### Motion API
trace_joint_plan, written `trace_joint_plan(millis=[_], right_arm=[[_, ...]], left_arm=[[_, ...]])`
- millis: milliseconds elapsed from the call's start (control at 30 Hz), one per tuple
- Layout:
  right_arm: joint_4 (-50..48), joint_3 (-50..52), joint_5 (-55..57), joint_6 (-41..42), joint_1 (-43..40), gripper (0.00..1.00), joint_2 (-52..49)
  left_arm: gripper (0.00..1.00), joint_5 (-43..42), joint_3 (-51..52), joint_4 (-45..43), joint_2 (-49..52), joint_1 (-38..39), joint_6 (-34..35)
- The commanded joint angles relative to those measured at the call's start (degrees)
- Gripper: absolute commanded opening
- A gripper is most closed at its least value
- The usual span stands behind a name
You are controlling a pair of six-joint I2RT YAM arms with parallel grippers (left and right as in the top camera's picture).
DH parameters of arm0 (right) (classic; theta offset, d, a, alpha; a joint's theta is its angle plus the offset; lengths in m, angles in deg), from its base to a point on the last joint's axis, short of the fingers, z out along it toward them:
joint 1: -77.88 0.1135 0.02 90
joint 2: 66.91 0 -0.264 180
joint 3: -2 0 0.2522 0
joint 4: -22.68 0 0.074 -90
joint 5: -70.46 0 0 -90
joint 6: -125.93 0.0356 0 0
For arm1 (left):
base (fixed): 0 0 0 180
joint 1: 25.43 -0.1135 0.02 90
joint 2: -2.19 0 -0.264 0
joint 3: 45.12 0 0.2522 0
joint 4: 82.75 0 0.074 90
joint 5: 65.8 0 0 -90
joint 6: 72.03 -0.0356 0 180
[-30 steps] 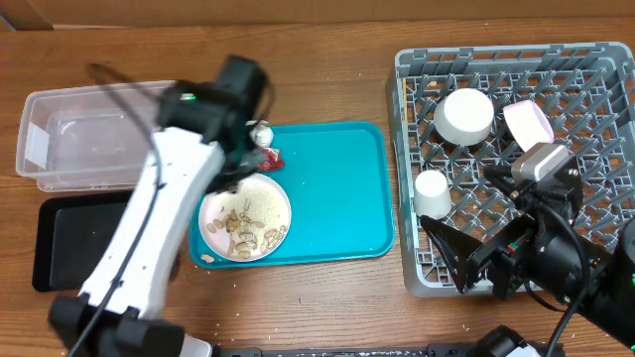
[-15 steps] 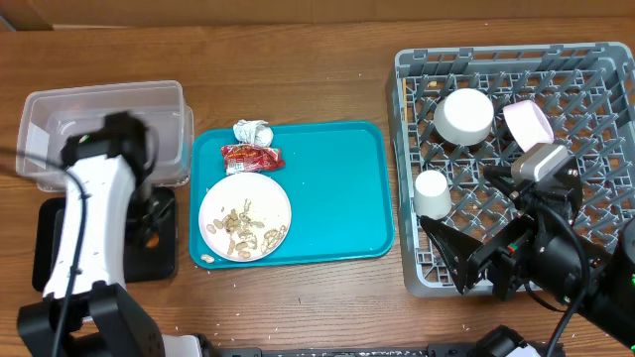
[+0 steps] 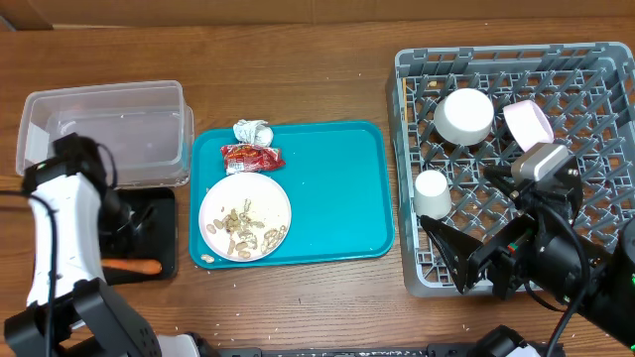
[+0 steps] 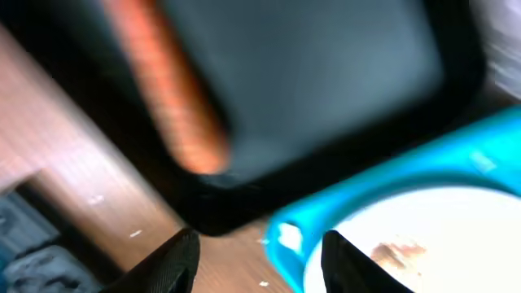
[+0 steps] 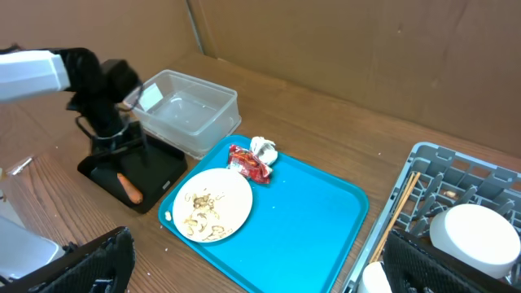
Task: Sort waste into correct bins and load items into the dishwasher
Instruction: 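Grasp the red wrapper with the left gripper and drop it in the clear bin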
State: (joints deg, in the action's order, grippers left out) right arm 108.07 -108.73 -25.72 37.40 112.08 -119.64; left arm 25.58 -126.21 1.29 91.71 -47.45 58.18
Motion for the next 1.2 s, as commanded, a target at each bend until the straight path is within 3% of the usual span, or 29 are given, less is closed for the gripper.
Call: trace_joint_plan(millis=[0, 67, 200, 267, 433, 733, 933, 1033, 1167], right_arm=[[-0.1, -0.2, -0.3, -0.4, 0.3, 1.00, 0.1], [-0.1, -0.2, -0.3, -0.4, 0.3, 1.00, 0.1], [-0.1, -0.2, -0.3, -0.4, 0.3, 1.00, 0.1], [-0.1, -0.2, -0.3, -0.4, 0.3, 1.00, 0.1], [-0.1, -0.2, -0.3, -0.4, 0.3, 1.00, 0.1], [-0.1, -0.2, -0.3, -0.4, 0.3, 1.00, 0.1], [-0.1, -0.2, -0.3, -0.4, 0.3, 1.00, 0.1], [-0.1, -0.2, -0.3, -0.4, 0.3, 1.00, 0.1], [-0.1, -0.2, -0.3, -0.4, 0.3, 1.00, 0.1]], left_arm=[[0.54, -2.7, -1.7, -2.8, -3.0, 11.5, -7.1], [0.58, -1.4, -1.7, -5.9, -2.8, 20.3, -9.8], [0.81, 4.2, -1.7, -12.0, -1.6, 32.4, -10.0], [0.88, 8.0, -1.7, -16.5, -0.8, 36.7, -10.0], [0.87, 11.8, -1.7, -27.9, 2.6, 41.4, -13.1], [0.86, 11.7, -1.7, -39.2, 14.8, 38.5, -18.1], [0.77, 11.7, -1.7, -44.3, 19.1, 38.1, -21.0], [0.61, 11.6, -1.7, -45.8, 19.9, 38.2, -20.9], [0.24, 10.4, -2.1, -45.3, 19.8, 38.2, -21.0]])
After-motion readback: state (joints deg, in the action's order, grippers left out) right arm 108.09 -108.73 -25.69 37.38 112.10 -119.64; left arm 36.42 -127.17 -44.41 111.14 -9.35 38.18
